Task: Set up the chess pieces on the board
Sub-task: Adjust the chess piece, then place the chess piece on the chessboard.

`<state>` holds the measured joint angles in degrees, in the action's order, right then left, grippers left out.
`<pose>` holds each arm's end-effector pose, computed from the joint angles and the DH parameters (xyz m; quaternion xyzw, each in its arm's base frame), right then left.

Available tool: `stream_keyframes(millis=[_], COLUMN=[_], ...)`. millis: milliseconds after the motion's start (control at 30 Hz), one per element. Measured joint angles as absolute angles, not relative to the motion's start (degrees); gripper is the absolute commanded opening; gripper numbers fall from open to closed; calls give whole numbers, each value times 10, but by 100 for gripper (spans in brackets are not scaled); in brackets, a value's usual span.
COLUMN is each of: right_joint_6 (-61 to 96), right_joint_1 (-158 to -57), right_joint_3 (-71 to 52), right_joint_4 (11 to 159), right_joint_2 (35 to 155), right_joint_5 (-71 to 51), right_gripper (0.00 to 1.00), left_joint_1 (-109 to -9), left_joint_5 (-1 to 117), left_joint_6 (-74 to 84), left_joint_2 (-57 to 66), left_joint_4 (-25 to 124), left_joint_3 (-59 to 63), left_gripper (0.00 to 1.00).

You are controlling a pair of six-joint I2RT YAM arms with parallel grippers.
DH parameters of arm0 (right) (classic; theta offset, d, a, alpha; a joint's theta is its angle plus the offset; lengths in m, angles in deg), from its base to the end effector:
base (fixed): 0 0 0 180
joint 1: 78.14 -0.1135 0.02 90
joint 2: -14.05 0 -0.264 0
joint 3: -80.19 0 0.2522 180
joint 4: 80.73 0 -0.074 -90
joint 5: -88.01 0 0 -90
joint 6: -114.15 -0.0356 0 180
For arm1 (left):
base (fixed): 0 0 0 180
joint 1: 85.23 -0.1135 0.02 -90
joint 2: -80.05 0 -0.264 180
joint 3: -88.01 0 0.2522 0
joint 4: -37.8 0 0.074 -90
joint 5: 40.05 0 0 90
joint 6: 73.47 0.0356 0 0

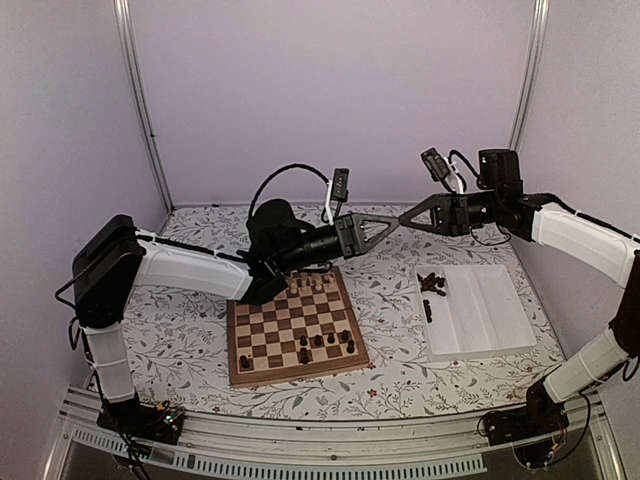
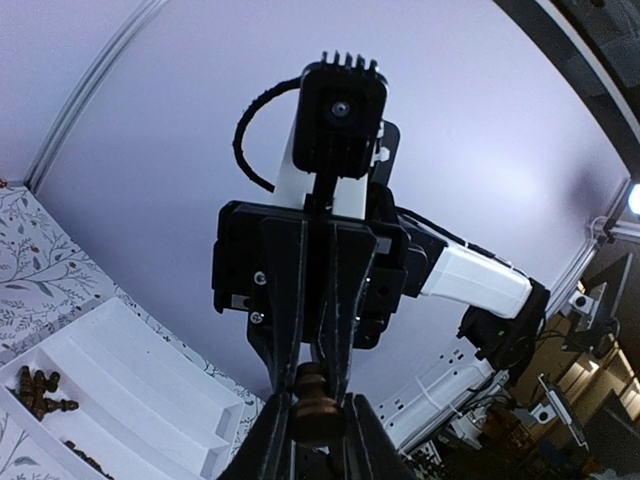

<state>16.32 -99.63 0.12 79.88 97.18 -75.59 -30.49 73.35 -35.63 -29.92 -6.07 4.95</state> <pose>0.2833 0.1483 0.3300 -0.4098 0.6213 0.5944 0.3046 0.2408 -0.3651 0.2786 0.1760 0.5789 -0.7041 0.3717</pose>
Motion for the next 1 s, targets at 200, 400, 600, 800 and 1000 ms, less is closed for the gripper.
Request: stream_keyframes(millis=[200, 400, 600, 800, 1000], right_joint_6=[242, 365, 490, 583, 626], right_joint_1=[-999, -1021, -1128, -1233, -1303], right_joint_3=[-54, -168, -249, -316, -389], right_joint_4=[695, 590, 505, 420, 350], right_joint_2=[973, 974, 1009, 1096, 1207], right_joint_5=[-705, -590, -449, -342, -279], right_gripper=[1, 1, 2, 1, 2], left_joint_1=[-308, -320, -383, -481, -534], left_joint_5=[723, 674, 547, 448, 412], left_joint_6=[-304, -158, -22, 54, 94], left_joint_2=[-276, -122, 36, 69, 98], left_joint_4=[16, 241, 418, 533, 564], left_joint_3=[57, 68, 60, 77, 168], left_gripper=[45, 55, 62, 63, 65])
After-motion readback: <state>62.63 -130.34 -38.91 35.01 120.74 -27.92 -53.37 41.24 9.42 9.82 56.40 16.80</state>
